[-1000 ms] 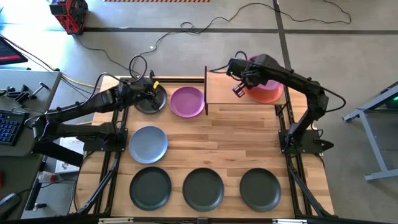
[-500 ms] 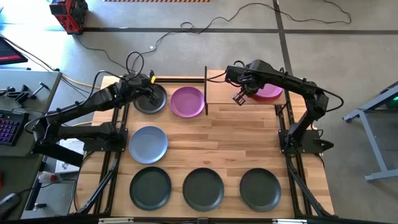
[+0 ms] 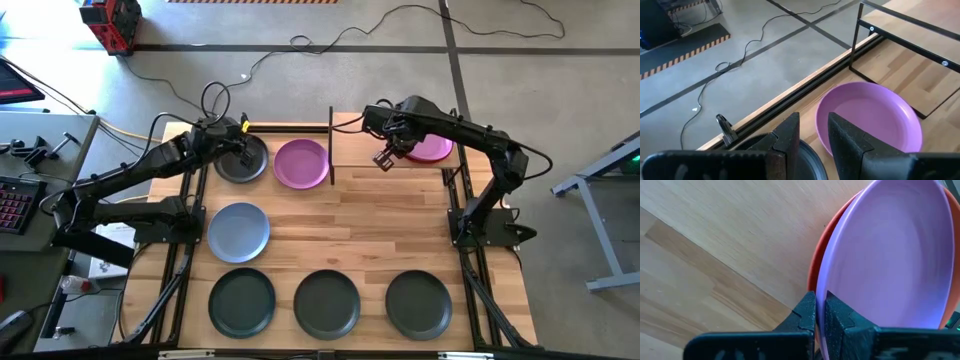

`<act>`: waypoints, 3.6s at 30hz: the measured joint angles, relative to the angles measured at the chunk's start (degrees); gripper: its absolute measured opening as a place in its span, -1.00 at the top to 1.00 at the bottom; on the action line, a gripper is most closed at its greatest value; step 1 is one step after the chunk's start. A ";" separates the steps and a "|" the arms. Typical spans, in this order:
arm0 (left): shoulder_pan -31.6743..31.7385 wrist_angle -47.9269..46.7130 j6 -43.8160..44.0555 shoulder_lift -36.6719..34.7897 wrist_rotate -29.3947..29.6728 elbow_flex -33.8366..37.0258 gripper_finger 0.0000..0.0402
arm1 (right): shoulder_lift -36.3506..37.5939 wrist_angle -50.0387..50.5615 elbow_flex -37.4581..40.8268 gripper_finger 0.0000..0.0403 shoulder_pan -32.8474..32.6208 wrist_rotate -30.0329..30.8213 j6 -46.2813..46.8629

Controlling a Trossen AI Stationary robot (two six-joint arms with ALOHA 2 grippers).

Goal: Place and stack plates onto a shelf
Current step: Stack the bottom violet plate on top of the orange plate on the shelf, then stack the top black plate on top of the violet plate on the shelf

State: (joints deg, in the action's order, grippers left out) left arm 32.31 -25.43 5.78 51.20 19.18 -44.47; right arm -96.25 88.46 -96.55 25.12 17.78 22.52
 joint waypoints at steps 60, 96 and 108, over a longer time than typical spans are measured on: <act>3.21 -2.70 -1.49 -0.42 -4.95 0.02 0.55 | 0.02 -1.79 -0.19 0.51 -3.97 -11.53 9.18; 8.32 -35.31 0.09 10.67 -19.19 -19.23 0.55 | -0.39 -13.96 -22.67 0.51 -10.95 -7.04 4.42; 7.57 -32.53 1.46 18.98 -18.34 -10.59 0.55 | -0.41 -13.70 -22.64 0.51 -10.95 -7.02 4.44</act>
State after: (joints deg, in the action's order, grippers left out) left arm 39.88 -57.96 7.25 70.18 0.84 -55.06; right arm -96.66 74.76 -119.20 14.17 10.76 26.96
